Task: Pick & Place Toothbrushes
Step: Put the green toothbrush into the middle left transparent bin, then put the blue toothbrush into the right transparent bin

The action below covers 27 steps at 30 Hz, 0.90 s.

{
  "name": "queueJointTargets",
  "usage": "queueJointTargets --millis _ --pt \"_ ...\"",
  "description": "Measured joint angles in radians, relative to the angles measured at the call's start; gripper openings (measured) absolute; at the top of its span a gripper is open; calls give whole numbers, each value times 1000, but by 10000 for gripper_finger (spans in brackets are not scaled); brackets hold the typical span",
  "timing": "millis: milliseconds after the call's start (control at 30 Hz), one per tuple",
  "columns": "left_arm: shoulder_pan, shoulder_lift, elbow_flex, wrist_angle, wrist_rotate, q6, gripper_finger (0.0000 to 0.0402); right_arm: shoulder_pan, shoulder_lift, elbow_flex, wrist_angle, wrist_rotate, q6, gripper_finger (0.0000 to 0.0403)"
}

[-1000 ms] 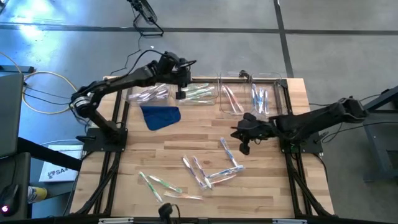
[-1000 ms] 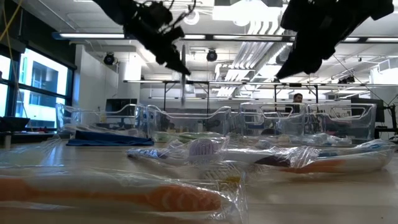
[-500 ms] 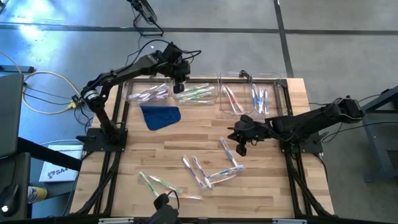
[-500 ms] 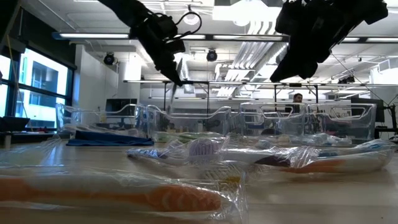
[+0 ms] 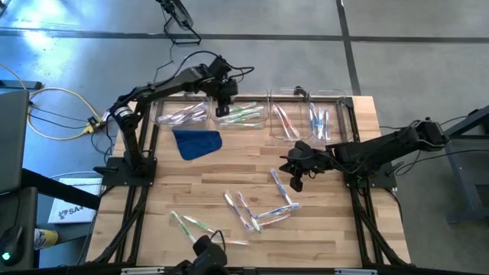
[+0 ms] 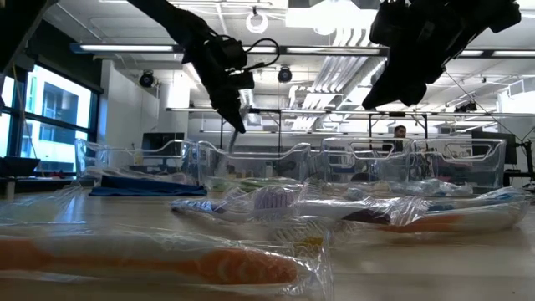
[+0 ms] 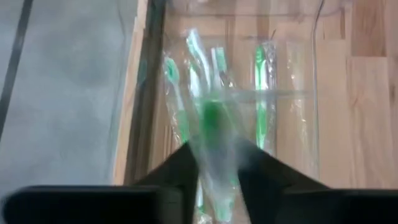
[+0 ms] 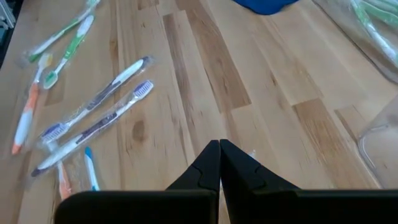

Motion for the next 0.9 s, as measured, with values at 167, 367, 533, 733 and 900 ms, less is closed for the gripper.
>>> queueJointTargets --millis 167,367,533,733,900 --pt "2 0 0 24 -3 0 186 0 0 0 0 -37 1 2" --pt "2 0 0 101 -3 0 240 0 0 0 0 -41 1 2" --pt "2 0 0 100 -2 -3 241 0 0 0 0 -41 1 2" --pt "2 0 0 69 -26 -4 241 0 0 0 21 -41 0 2" --pt "-12 -1 0 61 -25 -3 241 0 0 0 23 -17 0 2"
